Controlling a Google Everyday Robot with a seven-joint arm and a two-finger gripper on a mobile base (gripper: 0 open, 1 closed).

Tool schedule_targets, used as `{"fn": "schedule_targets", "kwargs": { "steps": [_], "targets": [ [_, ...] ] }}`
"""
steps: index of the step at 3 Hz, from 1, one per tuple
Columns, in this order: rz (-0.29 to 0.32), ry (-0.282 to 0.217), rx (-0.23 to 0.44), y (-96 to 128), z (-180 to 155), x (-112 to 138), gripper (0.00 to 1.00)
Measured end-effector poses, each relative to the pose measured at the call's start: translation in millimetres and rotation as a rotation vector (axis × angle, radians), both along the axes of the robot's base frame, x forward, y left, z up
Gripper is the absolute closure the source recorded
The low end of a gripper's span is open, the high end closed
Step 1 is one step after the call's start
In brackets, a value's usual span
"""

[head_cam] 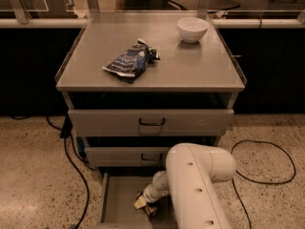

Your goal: Pick orange can from bottom drawer and place on counter

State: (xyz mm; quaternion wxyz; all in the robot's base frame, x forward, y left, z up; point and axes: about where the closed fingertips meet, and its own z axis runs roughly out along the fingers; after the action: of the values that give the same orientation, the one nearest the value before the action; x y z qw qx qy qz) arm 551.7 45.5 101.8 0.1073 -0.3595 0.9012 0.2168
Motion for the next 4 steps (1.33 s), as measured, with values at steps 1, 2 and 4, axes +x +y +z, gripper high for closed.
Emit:
{"fn": "schedule_targets", "kwargs": {
  "steps": [1, 2, 4],
  "targets": [
    [0.000, 0.000, 0.000, 0.0, 0.0, 0.0, 0.62],
    [0.000, 0.000, 0.000, 0.0, -0.1, -0.1, 0.86],
    [0.000, 0.000, 0.000, 0.0, 6.5, -0.1, 1.00]
  ]
}}
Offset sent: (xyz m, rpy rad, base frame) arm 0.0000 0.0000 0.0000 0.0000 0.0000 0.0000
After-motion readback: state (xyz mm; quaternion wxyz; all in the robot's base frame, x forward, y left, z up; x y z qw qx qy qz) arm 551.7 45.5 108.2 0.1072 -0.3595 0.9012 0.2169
